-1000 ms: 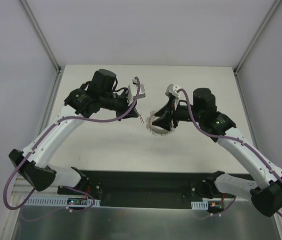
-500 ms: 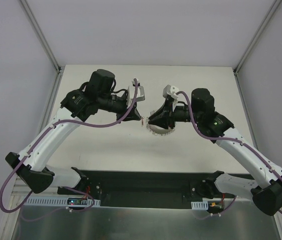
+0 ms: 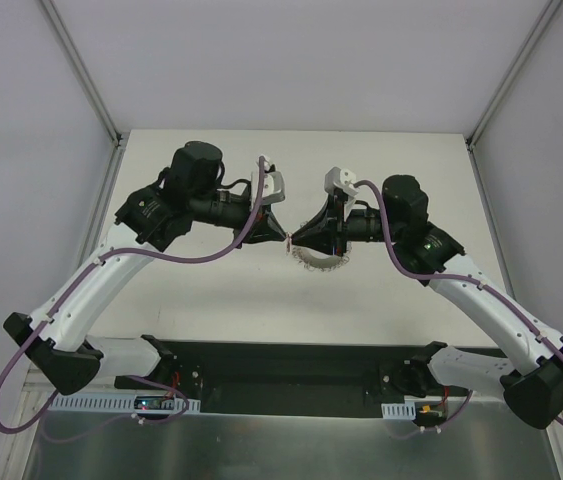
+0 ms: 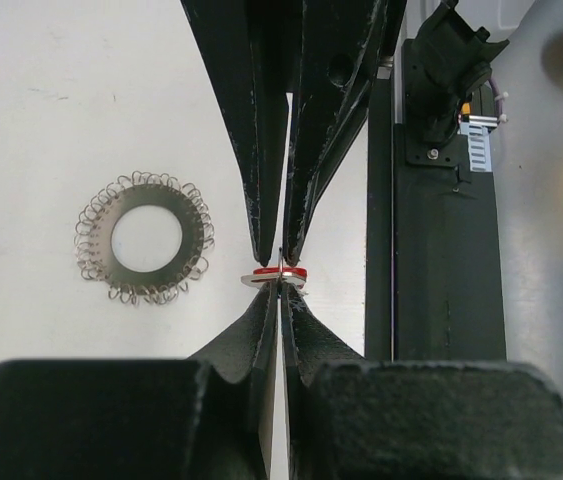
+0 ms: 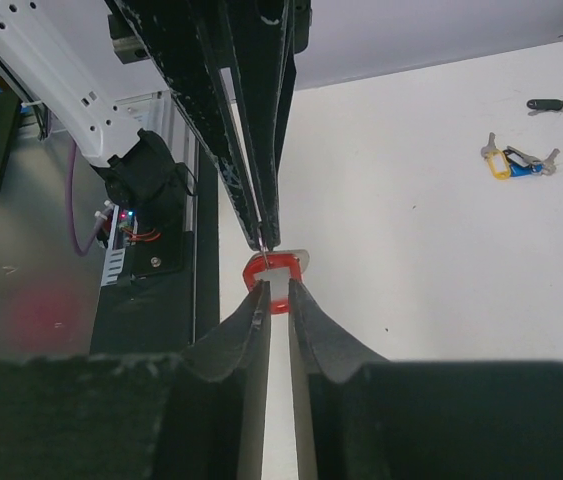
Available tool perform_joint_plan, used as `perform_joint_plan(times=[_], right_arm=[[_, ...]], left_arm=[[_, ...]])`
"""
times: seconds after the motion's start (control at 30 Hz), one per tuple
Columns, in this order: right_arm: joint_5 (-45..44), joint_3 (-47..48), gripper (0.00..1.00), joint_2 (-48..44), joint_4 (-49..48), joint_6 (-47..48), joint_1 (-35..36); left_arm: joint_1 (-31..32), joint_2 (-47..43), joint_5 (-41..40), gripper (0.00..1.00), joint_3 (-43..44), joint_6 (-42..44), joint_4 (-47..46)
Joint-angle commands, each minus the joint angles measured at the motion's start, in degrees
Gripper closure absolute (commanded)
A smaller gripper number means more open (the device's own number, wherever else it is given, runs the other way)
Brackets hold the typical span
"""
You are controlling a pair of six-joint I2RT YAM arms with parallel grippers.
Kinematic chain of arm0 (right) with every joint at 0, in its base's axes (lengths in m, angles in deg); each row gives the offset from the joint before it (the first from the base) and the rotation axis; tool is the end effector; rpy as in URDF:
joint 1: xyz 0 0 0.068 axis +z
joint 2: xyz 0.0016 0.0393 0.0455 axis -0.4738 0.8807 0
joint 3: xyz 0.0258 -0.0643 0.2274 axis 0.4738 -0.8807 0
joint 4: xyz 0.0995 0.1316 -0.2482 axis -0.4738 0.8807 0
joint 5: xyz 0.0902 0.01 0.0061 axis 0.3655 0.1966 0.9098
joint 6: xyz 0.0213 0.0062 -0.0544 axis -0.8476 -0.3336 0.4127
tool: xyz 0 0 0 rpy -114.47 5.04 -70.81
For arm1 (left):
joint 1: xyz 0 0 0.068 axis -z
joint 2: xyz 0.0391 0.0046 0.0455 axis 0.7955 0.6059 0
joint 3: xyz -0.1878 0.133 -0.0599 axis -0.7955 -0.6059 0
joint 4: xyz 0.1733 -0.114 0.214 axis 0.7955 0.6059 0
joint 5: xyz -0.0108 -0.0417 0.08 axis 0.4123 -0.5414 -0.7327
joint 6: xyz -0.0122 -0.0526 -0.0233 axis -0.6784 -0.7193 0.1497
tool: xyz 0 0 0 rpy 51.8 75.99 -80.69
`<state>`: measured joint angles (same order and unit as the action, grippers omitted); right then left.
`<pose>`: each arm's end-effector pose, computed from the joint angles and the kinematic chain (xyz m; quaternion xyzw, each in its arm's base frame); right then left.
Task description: Put the keys on the keyring
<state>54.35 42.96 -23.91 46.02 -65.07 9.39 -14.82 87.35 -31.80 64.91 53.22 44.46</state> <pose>0.2263 0.2145 0.3521 -0.5520 0.4655 0.4068 0.5595 0.2240 -0.2128 0.4109 0.5692 0.5645 -0.3901 0.4530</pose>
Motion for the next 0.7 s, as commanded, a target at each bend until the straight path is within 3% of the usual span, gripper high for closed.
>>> perform_joint_plan(times=[0.0, 0.33, 0.47, 0.67], right_arm=[[2.4, 1.6, 0.86, -0.9, -4.0, -0.4, 0.5], [2.9, 1.4, 0.91, -2.2, -4.1, -1.0, 0.9], [3.0, 1.2, 0.99, -2.2, -4.0, -1.3, 1.0], [3.1, 1.5, 0.99, -2.3, -3.4, -1.4, 1.3]], left_arm=[[0.3, -2.0, 3.0, 1.0, -1.7, -2.0, -5.1], [0.4, -2.7, 2.9, 1.0, -4.6, -3.8, -7.9], [0.4, -3.3, 3.4, 1.0, -5.6, -5.1, -9.8], [0.4, -4.2, 3.3, 1.0, -7.2, -5.9, -11.3]])
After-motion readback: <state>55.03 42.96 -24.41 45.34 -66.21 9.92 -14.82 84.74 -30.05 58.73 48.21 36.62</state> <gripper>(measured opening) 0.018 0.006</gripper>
